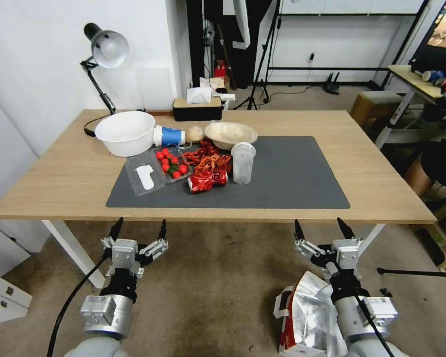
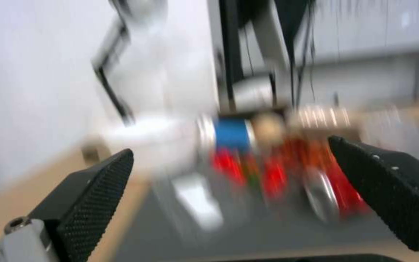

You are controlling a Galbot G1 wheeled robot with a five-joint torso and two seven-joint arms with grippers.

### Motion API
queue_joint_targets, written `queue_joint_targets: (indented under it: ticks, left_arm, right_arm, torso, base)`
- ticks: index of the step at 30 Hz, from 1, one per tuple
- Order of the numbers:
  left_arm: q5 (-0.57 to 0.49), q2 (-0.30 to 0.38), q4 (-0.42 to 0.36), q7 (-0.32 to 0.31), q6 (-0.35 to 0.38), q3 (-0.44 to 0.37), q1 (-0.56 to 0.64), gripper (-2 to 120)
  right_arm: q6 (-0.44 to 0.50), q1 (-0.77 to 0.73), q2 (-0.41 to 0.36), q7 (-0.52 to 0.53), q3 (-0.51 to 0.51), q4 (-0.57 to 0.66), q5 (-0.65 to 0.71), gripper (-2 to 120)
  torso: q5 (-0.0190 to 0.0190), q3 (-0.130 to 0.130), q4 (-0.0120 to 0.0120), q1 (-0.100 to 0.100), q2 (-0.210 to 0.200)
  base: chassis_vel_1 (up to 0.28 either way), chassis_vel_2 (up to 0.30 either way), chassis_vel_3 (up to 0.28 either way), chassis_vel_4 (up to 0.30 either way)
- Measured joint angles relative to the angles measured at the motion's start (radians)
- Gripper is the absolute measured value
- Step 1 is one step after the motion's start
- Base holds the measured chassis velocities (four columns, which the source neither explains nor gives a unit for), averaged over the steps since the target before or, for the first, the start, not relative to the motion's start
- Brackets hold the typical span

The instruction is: Pick up the food delivery bag from the floor and place it on the table.

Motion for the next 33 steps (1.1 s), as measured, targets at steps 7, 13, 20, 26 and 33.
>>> queue_joint_targets:
  ticks: [7, 13, 20, 26, 33]
  left_arm:
    - [-0.031, 0.02, 0.009, -0.017, -0.005, 0.002, -0.013, 100]
    - [-0.03, 0.015, 0.037, -0.005, -0.047, 0.002, -0.01, 100]
    - [-0.029, 0.014, 0.053, 0.005, -0.098, -0.007, 0.0, 99]
    - [-0.019, 0.008, 0.053, 0.009, -0.105, -0.001, 0.003, 99]
    - [-0.011, 0.006, 0.058, 0.009, -0.112, 0.002, 0.003, 99]
  right_arm:
    - [-0.004, 0.006, -0.011, 0.006, -0.002, 0.002, 0.012, 100]
    - [-0.002, 0.005, -0.011, 0.008, -0.001, -0.008, 0.011, 100]
    - [0.005, 0.009, -0.011, 0.007, -0.003, -0.019, 0.009, 100]
    - [0.006, 0.01, -0.013, 0.006, -0.002, -0.019, 0.01, 100]
    - [0.011, 0.008, -0.009, 0.004, -0.001, -0.018, 0.013, 100]
  torso:
    - [-0.0008, 0.0, 0.0009, 0.0, 0.0]
    - [-0.0006, 0.0, 0.0009, 0.0, 0.0]
    - [-0.0006, 0.0, 0.0009, 0.0, 0.0]
    - [-0.0006, -0.003, 0.0009, -0.002, -0.005]
    - [-0.0006, -0.009, 0.0008, -0.008, -0.017]
  base:
    - [0.0, 0.0, 0.0, 0.0]
    - [0.0, 0.0, 0.0, 0.0]
    - [0.0, 0.0, 0.0, 0.0]
    - [0.0, 0.0, 0.0, 0.0]
    - [0.0, 0.0, 0.0, 0.0]
